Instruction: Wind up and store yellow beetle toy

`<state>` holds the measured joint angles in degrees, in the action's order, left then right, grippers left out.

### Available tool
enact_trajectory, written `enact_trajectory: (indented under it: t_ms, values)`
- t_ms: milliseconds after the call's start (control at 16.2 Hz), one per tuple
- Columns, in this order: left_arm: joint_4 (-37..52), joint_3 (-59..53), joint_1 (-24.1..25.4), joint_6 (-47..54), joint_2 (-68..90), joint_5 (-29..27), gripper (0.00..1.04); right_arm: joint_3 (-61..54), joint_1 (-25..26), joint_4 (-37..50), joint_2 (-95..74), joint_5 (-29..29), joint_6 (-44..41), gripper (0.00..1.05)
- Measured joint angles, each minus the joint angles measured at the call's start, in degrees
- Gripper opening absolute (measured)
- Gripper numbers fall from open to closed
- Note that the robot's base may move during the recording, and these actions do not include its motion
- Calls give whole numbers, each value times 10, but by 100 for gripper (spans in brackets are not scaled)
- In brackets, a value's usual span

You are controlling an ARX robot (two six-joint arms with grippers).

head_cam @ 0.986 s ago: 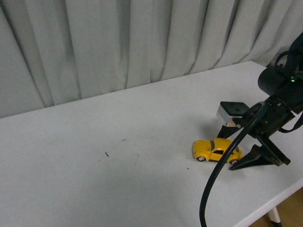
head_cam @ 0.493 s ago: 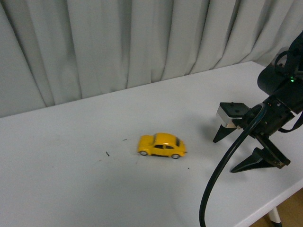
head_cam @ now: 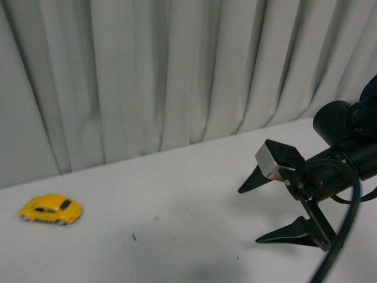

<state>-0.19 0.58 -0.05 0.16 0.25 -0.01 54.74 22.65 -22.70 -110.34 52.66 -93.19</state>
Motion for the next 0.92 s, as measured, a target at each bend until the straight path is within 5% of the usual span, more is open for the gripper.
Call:
enact_trajectory:
  t_ms: [185,431,924]
  values:
    - [0,0,0,0,0,0,98,60,5,5,135,69,76,98]
    - [0,0,0,0,0,0,98,87,9,-37,129,48,74,98]
    - [0,0,0,0,0,0,98,80,7,190,183,47,248,98]
